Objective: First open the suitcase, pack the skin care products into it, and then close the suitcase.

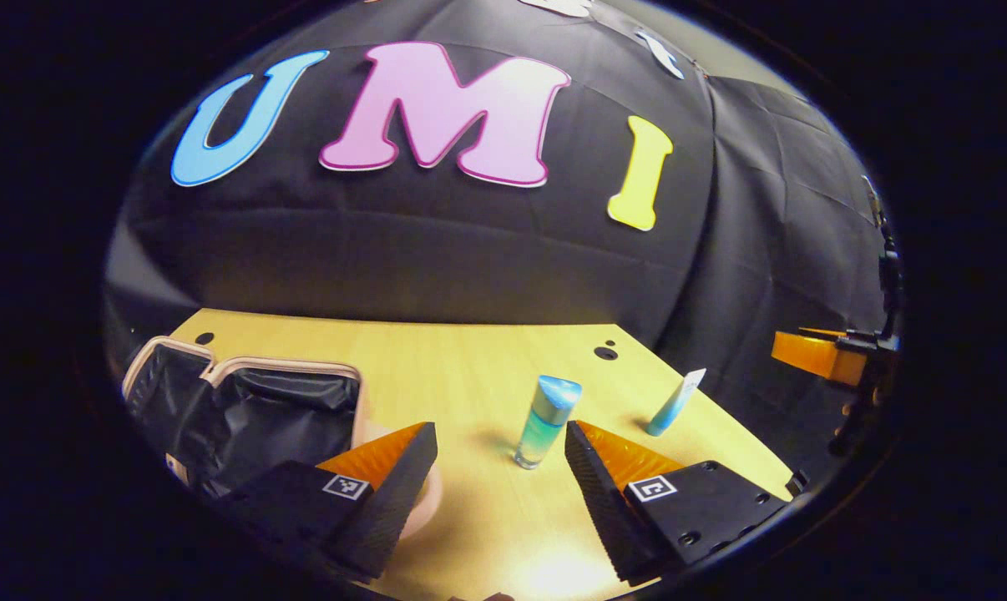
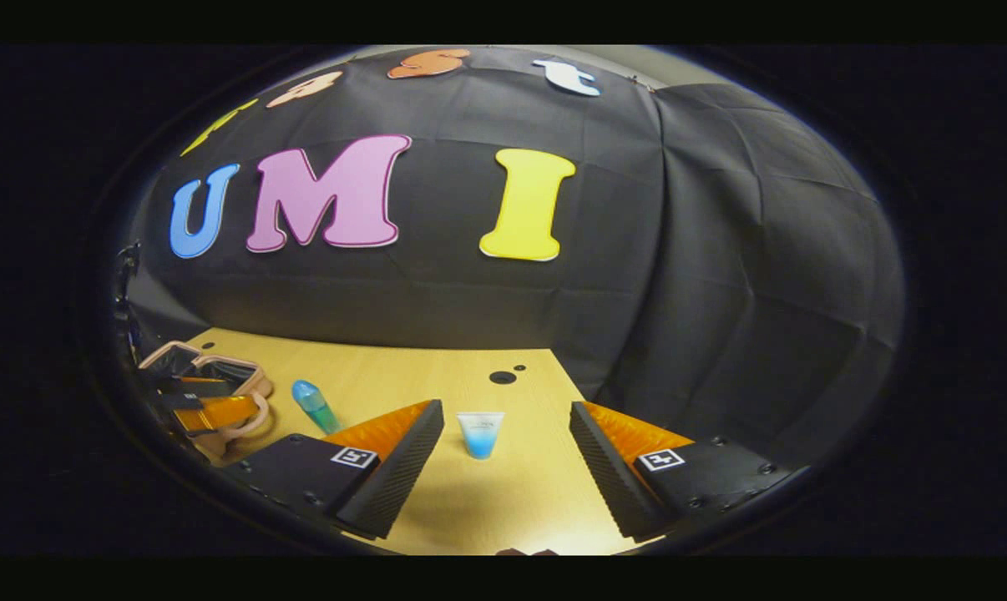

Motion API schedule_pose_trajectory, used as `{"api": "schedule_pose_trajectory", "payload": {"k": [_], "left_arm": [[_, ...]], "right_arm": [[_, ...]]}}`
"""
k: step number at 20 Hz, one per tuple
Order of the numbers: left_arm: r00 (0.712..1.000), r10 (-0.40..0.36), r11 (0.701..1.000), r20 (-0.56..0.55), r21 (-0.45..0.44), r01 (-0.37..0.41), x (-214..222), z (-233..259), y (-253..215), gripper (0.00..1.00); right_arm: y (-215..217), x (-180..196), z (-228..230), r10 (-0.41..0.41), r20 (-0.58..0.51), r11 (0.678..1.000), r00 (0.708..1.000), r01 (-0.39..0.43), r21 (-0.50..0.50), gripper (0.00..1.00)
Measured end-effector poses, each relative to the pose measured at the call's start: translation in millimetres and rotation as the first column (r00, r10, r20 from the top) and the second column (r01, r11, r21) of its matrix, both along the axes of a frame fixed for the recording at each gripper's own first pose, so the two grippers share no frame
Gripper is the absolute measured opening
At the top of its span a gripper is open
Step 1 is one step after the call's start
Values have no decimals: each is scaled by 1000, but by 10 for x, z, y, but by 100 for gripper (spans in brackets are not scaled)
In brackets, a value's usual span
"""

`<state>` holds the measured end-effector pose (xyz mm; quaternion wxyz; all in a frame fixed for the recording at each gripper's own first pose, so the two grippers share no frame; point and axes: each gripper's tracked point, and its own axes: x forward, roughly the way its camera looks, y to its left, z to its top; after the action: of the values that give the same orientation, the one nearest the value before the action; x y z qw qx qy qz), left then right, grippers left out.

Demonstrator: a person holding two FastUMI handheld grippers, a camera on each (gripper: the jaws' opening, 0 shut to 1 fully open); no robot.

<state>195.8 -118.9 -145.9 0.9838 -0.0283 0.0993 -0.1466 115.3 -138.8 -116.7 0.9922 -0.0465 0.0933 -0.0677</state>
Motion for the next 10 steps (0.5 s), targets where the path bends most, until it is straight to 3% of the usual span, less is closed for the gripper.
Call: {"api": "schedule_pose_trajectory", "payload": {"k": [3, 7, 10], "left_arm": [[999, -25, 999, -25, 30, 26, 207, -319, -341, 97], [999, 33, 999, -41, 42, -32, 686, -604, -505, 97], [994, 87, 995, -70, 52, -83, 963, -769, -511, 96]], "right_arm": [[15, 82, -256, 54, -48, 999, 997, -54, 0, 97], [81, 228, -518, 106, -89, 994, 990, -107, -2, 96], [92, 416, -768, 101, -123, 995, 987, -97, 32, 97]]}}
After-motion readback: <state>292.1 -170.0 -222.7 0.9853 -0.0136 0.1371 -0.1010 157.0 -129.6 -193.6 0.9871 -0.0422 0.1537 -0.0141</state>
